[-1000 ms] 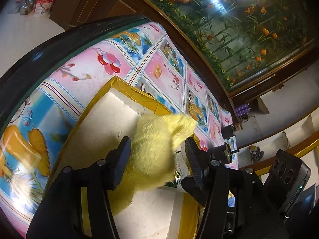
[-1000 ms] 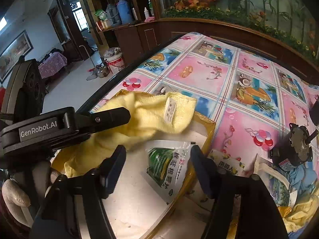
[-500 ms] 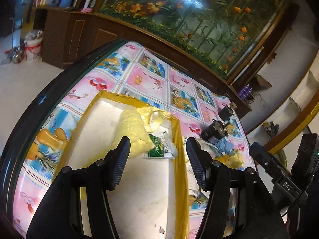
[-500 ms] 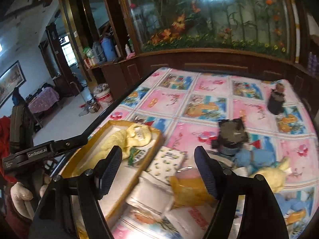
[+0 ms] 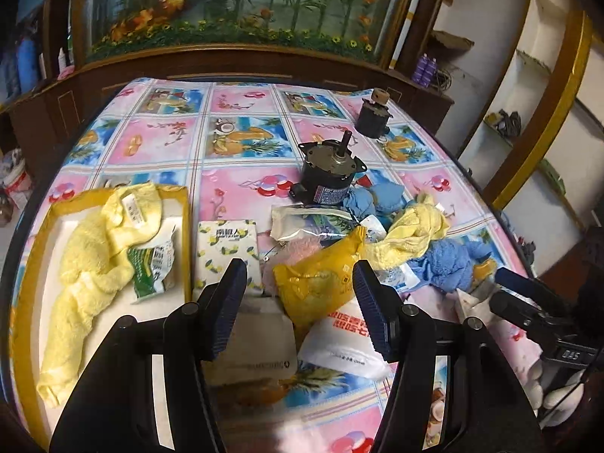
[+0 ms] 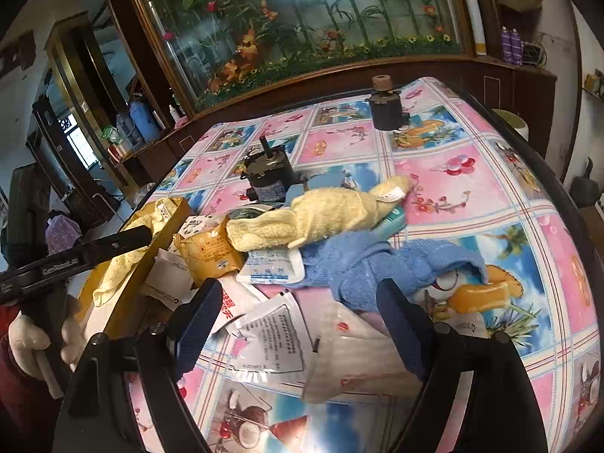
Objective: Organize soft objects
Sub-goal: 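Grasp the yellow cracker packet with the left gripper, then hold the cracker packet with left while right grasps a white desiccant packet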
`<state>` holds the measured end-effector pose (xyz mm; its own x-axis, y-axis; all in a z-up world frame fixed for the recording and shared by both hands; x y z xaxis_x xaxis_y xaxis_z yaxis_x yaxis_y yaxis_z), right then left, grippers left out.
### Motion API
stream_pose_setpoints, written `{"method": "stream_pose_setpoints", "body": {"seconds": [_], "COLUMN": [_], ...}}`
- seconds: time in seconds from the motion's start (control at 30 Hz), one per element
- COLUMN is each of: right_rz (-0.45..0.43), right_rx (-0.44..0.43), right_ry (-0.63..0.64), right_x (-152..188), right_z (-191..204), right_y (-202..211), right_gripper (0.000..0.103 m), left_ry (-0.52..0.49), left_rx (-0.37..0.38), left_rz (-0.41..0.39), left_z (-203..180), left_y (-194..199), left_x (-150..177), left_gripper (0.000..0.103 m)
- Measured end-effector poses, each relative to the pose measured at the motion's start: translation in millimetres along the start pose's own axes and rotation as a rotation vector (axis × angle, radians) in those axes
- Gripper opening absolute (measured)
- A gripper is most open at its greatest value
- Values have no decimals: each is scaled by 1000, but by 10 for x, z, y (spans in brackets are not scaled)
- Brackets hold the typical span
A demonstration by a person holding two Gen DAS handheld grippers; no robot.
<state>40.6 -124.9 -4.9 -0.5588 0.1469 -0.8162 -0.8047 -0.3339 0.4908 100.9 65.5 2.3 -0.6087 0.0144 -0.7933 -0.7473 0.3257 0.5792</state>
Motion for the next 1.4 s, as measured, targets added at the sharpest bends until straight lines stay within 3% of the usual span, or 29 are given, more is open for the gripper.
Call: {"method": "stream_pose_setpoints", "body": {"seconds": [0.07,0.13,0.2,0.27,0.33,0.43,0.53,0.77,0.9,0.93,1.1,1.4], "right_rz": [-5,-9,-12,-16,-24,-21,-22,-14,-9,-10,-9,-12], "right_rx": [-4,-5,-1,-5,-7,-14,-31,-28,-27,-26,-21,-13], "right_ry": [-20,-39,-54,-66,-73,-99,-124,-99,-65,-56,-42,-62], "right_x": [36,57,89,88,98,140,133,159,168,171,170,165], "right_z": [-98,-172,-253,-321,-360,-427,-439,-396,-340,-327,-310,-353], "right_y": [9,-8,-20,-35,-33,-49,-39,-41,-66,-64,-71,-75], "right_gripper": [84,84,84,84,84,84,84,84,84,84,84,84], "left_ry": [-32,-8,25,47,22,-58,-165,-253,-296,-307,-265,-242], "left_rx": [-36,-18,54,194,268,224,131,-1,15,26,75,18], "left_rz": [15,70,146,221,234,191,119,163,238,227,180,165], "left_z": [-37,-77,-197,-431,-602,-649,-646,-582,-619,-660,-786,-806], "left_y": [-161,-305,-372,-300,-136,45,44,-307,-407,-396,-222,-353], "left_x": [38,136,268,417,490,494,432,579,818,839,839,904], "left_gripper": [58,58,58,58,58,58,58,58,54,49,48,52]}}
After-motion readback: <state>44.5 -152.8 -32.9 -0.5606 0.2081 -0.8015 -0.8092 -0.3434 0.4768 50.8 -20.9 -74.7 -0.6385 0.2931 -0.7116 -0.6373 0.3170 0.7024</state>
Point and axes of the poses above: each gripper's, at about its wrist camera, not at the fingertips, and y roughly against the way its jaws point, z to its left, x to its underside, the point moved 10 cm from there along -y, roughly the way its jaws point, and after that the axes turned 11 degrees about -z, right-handed, at the moved point
